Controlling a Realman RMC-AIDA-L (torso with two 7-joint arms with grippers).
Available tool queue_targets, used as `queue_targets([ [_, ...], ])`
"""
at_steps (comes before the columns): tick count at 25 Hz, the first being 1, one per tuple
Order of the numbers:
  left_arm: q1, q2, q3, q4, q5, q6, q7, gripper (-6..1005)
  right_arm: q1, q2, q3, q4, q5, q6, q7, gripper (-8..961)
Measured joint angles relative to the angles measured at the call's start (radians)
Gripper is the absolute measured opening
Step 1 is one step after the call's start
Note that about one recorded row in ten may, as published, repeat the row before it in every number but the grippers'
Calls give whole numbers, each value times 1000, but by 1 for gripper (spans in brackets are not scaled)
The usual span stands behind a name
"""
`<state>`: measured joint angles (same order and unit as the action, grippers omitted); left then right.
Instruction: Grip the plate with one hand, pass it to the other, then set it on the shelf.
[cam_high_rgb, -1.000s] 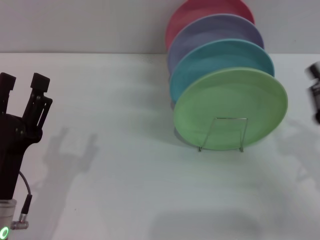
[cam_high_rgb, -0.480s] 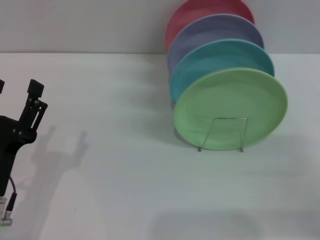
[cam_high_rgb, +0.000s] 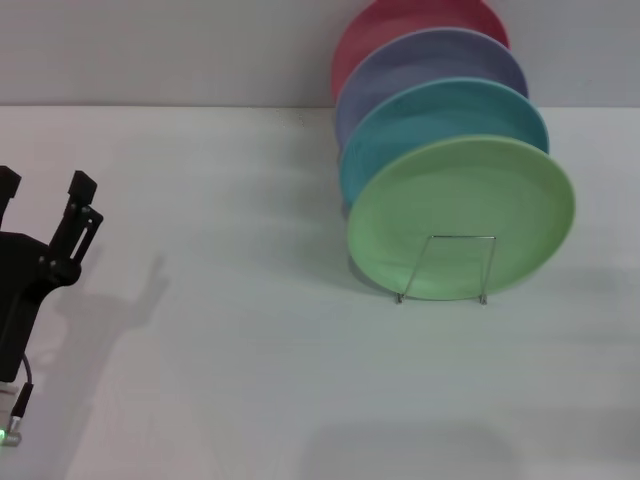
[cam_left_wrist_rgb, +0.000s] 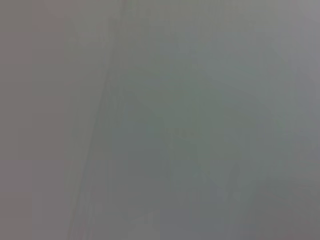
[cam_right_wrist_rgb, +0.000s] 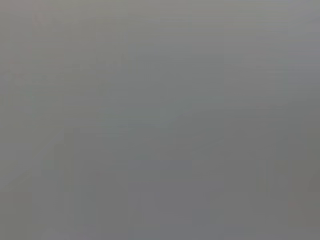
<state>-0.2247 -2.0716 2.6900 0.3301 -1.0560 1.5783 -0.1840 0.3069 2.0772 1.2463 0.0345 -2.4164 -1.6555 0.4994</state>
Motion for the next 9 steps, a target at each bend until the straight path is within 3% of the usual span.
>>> queue_targets([
  [9, 8, -1, 0, -5, 1, 1, 17, 839, 1, 0, 2, -1, 8, 6, -39, 466],
])
